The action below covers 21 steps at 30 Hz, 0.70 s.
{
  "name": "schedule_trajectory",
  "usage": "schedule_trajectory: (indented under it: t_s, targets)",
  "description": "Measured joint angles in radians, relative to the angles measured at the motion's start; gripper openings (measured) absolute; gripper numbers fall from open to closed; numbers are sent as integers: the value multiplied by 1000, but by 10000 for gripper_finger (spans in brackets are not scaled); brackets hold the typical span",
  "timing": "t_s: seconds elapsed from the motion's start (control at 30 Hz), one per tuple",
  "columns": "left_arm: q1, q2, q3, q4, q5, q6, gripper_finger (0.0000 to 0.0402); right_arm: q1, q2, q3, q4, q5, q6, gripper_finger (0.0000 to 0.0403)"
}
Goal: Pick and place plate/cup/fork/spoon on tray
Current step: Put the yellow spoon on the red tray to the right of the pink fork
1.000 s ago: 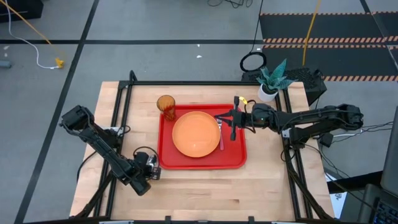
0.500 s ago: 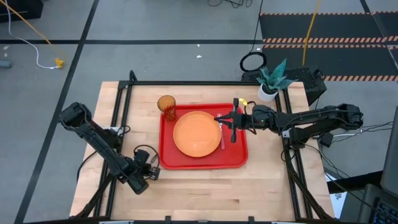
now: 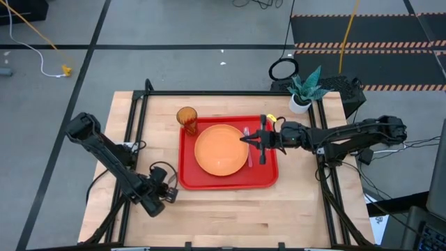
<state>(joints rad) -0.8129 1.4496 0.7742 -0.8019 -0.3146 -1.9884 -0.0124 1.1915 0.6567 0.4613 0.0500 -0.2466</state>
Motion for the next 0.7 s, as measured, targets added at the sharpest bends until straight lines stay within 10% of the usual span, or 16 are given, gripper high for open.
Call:
schedule_trajectory:
  t_s: [0.27,0.7]
  targets:
    - [-24,-125,0,-101,-66,15,1,29,0,0,-24,0,52,0]
    - [-11,-321,2,42,-502,465,1,108,136,-1,142,6,188,0]
